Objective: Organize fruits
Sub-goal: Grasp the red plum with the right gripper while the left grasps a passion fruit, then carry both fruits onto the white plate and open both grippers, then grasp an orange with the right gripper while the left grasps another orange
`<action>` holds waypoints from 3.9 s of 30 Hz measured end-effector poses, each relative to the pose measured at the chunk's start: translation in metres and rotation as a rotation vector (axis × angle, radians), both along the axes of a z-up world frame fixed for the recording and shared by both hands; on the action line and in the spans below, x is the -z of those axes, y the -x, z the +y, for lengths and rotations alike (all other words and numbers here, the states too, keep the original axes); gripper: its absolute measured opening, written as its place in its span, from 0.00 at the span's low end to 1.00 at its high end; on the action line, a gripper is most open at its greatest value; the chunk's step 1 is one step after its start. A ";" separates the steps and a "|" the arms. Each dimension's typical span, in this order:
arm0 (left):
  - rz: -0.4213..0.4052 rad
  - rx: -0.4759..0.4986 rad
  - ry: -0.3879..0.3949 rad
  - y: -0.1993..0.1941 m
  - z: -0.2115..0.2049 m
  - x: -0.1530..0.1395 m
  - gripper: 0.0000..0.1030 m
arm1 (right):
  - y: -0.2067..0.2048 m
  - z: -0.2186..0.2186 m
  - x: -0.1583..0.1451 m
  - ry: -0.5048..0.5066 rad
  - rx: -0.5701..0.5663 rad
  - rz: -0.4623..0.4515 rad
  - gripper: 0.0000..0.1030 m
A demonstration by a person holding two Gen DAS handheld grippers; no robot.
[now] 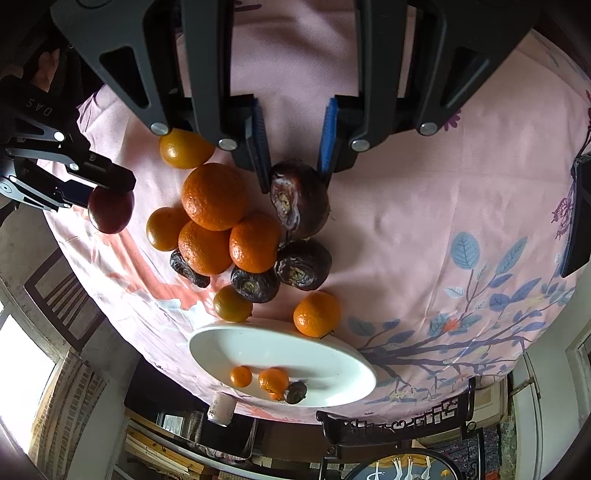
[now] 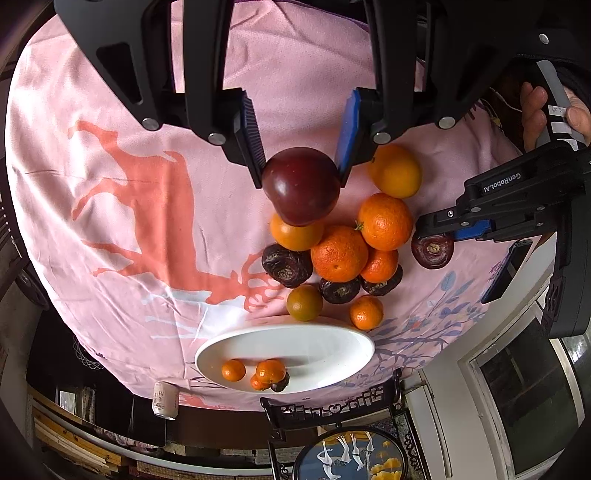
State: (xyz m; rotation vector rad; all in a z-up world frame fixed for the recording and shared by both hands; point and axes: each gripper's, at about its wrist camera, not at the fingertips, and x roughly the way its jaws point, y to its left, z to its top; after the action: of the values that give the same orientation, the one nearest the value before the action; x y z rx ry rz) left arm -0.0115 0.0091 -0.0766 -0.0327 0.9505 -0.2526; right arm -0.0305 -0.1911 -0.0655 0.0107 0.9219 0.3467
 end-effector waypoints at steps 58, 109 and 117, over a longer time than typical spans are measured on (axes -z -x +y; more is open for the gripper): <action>-0.056 -0.051 -0.032 -0.253 -0.017 -0.089 0.75 | -0.235 0.015 -0.051 0.208 -0.030 -0.095 0.59; 0.079 0.077 -0.022 0.020 -0.036 0.004 0.95 | -0.014 -0.022 0.008 0.039 0.039 -0.021 0.37; 0.096 0.073 -0.057 0.018 -0.058 0.014 0.84 | 0.002 -0.048 0.009 0.021 0.071 -0.045 0.37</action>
State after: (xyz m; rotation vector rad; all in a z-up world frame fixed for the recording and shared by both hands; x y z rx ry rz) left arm -0.0294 -0.0487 -0.0908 0.0426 1.0555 -0.2936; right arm -0.0324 -0.2392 -0.0744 0.0160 0.8786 0.2706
